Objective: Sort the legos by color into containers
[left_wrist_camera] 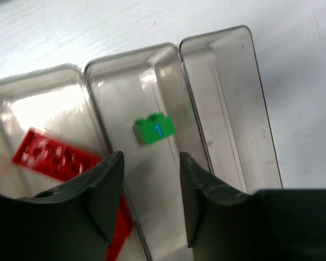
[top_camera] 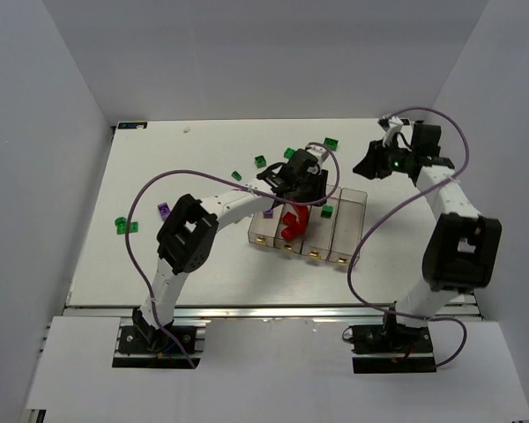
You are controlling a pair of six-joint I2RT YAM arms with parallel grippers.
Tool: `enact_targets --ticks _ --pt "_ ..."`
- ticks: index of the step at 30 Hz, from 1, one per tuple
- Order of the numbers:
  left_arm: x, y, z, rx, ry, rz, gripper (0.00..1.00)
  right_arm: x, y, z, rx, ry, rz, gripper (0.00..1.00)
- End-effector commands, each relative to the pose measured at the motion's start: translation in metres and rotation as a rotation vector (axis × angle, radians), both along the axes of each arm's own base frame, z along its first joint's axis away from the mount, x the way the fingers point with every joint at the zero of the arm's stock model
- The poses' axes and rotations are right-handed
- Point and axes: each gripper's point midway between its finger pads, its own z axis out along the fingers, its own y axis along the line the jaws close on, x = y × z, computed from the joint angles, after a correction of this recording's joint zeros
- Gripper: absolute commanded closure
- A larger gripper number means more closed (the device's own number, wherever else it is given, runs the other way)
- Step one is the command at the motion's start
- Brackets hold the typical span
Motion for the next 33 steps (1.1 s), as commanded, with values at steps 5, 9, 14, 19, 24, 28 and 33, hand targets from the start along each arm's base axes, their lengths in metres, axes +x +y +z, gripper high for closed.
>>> enact_targets --ticks 5,9,14,19,24,28,33 --pt "-0.027 0.043 0.069 -0.110 -0.060 0.115 0.50 0.100 -0.008 -0.012 -0.331 -0.026 0.069 0.44" --pt "-0.050 0.074 0.076 -0.155 -0.064 0.168 0.28 0.151 0.001 -0.060 -0.516 -0.029 0.172 0.11" --pt "-0.074 0.122 0.101 -0.217 -0.091 0.269 0.18 0.189 0.007 -0.088 -0.649 -0.143 0.236 0.10" --pt "-0.090 0.167 0.106 -0.232 -0.109 0.402 0.16 0.216 0.012 -0.101 -0.686 -0.230 0.205 0.10" --pt "-0.106 0.200 0.111 -0.252 -0.121 0.487 0.12 0.244 0.018 -0.095 -0.664 -0.311 0.156 0.10" --pt "-0.111 0.218 0.111 -0.227 -0.128 0.541 0.11 0.251 0.023 -0.108 -0.652 -0.317 0.142 0.10" --pt "-0.113 0.226 0.113 -0.235 -0.127 0.567 0.11 0.251 0.029 -0.127 -0.624 -0.297 0.162 0.11"
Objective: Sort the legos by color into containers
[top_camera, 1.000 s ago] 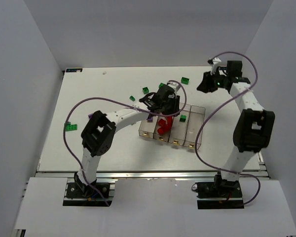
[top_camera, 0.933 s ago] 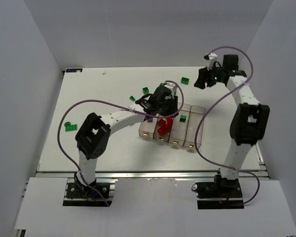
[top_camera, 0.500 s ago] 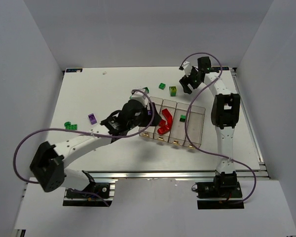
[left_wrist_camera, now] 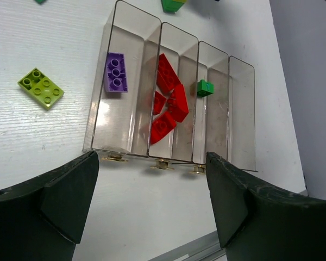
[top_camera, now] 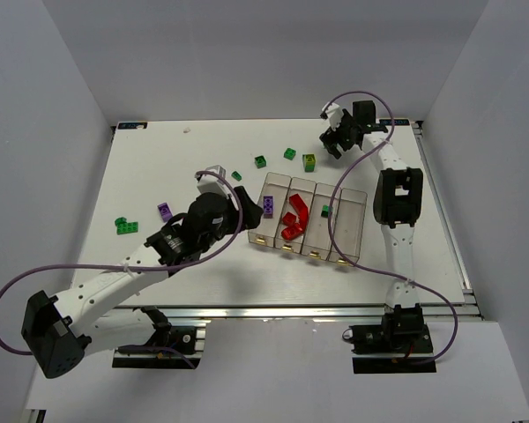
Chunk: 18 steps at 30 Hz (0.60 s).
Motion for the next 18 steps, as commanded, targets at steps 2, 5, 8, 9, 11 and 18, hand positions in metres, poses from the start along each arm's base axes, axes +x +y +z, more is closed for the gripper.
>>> enact_targets --ticks 2,5,8,9,11,18 --pt "-0.001 0.014 -0.001 0.005 0.011 0.057 0.11 0.013 0.010 -0.001 0.027 -0.042 0.014 0.11" --pt "-0.001 0.013 -0.004 0.006 0.023 0.060 0.11 0.017 0.010 -0.005 0.031 -0.051 0.014 0.12" --pt "-0.001 0.009 -0.005 -0.011 0.031 0.056 0.11 0.019 0.011 -0.009 0.038 -0.054 0.019 0.14" --pt "0.000 0.008 -0.006 -0.009 0.036 0.054 0.11 0.018 0.013 -0.012 0.044 -0.045 0.027 0.16" --pt "0.001 0.006 -0.006 -0.011 0.036 0.055 0.11 0.014 0.015 -0.016 0.051 -0.029 0.037 0.18" --pt "0.004 0.005 -0.002 -0.006 0.032 0.057 0.11 -0.007 0.029 -0.034 0.104 0.071 0.104 0.32"
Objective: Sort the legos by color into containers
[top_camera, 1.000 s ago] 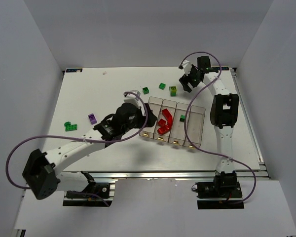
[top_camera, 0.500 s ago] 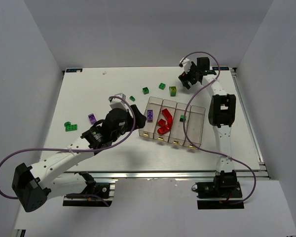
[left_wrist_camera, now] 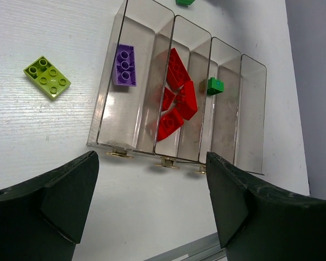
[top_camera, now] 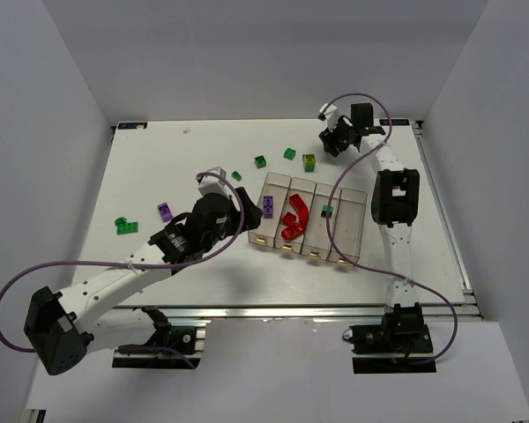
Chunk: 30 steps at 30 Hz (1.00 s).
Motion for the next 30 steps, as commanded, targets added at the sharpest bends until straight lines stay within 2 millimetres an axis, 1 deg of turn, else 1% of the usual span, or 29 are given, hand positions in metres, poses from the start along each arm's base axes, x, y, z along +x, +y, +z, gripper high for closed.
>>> enact_targets --ticks 1,3,8,9,10,11,12,14,15,16,17,18,19,21,22,23,24,25,26,27,28,29,30 --pt "0.003 0.002 0.011 -0.014 -0.017 0.014 0.11 -0.017 0.011 -0.017 0.035 0.085 0.058 0.37" --pt "0.003 0.002 0.011 -0.012 -0.020 0.018 0.11 -0.022 0.012 -0.020 0.034 0.101 0.067 0.43" --pt "0.004 0.004 0.018 -0.016 -0.037 0.021 0.11 -0.027 0.007 -0.022 0.044 0.128 0.066 0.51" --pt "0.004 0.005 0.018 -0.015 -0.040 0.025 0.11 -0.028 0.008 -0.018 0.046 0.125 0.073 0.54" --pt "0.004 0.005 0.018 -0.014 -0.040 0.025 0.11 -0.033 0.008 -0.022 0.047 0.140 0.076 0.56" --pt "0.003 0.006 0.020 -0.022 -0.046 0.026 0.11 -0.035 0.008 -0.021 0.047 0.143 0.082 0.58" --pt "0.003 0.006 0.021 -0.027 -0.049 0.028 0.11 -0.036 0.009 -0.015 0.049 0.137 0.091 0.62" --pt "0.003 0.007 0.021 -0.036 -0.052 0.031 0.11 -0.045 0.010 -0.016 0.057 0.160 0.101 0.66" --pt "0.002 0.008 0.021 -0.039 -0.056 0.032 0.11 -0.047 0.011 -0.006 0.065 0.150 0.106 0.68" --pt "0.003 0.007 0.022 -0.045 -0.059 0.033 0.11 -0.050 0.013 -0.003 0.079 0.155 0.115 0.73" --pt "0.002 0.007 0.022 -0.046 -0.060 0.032 0.11 -0.055 0.013 -0.005 0.087 0.170 0.112 0.81" --pt "0.002 0.007 0.023 -0.050 -0.063 0.030 0.11 -0.058 0.017 0.011 0.112 0.158 0.124 0.89" --pt "0.003 0.008 0.025 -0.053 -0.069 0.034 0.11 -0.061 0.017 0.017 0.140 0.173 0.108 1.00" --pt "0.003 0.009 0.024 -0.052 -0.075 0.039 0.10 -0.069 0.021 0.040 0.196 0.167 0.115 1.00" --pt "0.004 0.009 0.027 -0.060 -0.084 0.042 0.10 -0.072 0.022 0.046 0.228 0.182 0.098 1.00" --pt "0.004 0.010 0.027 -0.063 -0.088 0.046 0.10 -0.076 0.023 0.070 0.250 0.155 0.101 1.00" --pt "0.004 0.011 0.028 -0.067 -0.094 0.049 0.10 -0.083 0.026 0.071 0.278 0.166 0.110 1.00" --pt "0.005 0.012 0.032 -0.075 -0.106 0.056 0.05 -0.086 0.027 0.079 0.294 0.158 0.109 1.00" --pt "0.005 0.013 0.032 -0.079 -0.110 0.061 0.02 -0.092 0.029 0.101 0.317 0.137 0.106 1.00" --pt "0.005 0.014 0.031 -0.079 -0.110 0.064 0.02 -0.100 0.030 0.101 0.333 0.152 0.112 1.00" --pt "0.005 0.014 0.034 -0.089 -0.122 0.067 0.02 -0.103 0.032 0.110 0.346 0.144 0.119 1.00" --pt "0.005 0.016 0.036 -0.093 -0.130 0.075 0.02 -0.109 0.033 0.128 0.364 0.131 0.120 1.00" --pt "0.005 0.018 0.037 -0.096 -0.136 0.080 0.02 -0.116 0.035 0.136 0.385 0.135 0.136 1.00"
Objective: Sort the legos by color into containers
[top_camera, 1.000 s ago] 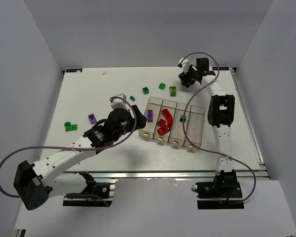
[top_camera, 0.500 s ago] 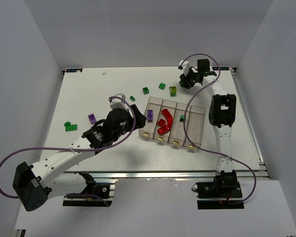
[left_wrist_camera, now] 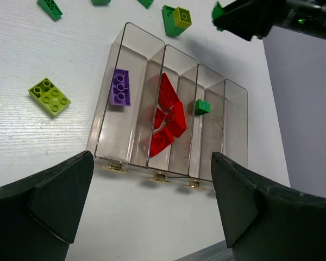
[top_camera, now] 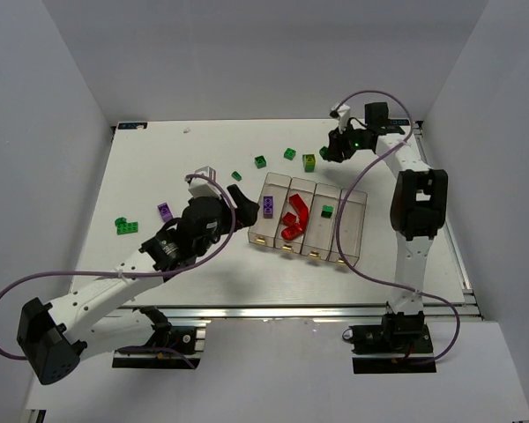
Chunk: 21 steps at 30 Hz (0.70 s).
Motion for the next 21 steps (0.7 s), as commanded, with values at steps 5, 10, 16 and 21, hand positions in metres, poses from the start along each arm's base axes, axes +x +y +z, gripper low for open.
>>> enact_targets --ticks 5,10,16,21 --pt "0.004 0.023 0.017 -0.063 -0.060 0.119 0.02 -0.057 0.018 0.105 0.192 -0.071 0.074 1.00" --pt "0.002 0.022 0.015 -0.070 -0.059 0.107 0.02 -0.121 0.024 0.092 0.236 0.035 0.110 1.00" --pt "0.001 0.017 0.012 -0.083 -0.061 0.081 0.02 -0.172 0.024 0.077 0.174 0.049 0.132 1.00" --pt "0.001 0.016 0.013 -0.091 -0.068 0.076 0.02 -0.196 0.021 0.045 0.107 0.087 0.116 1.00"
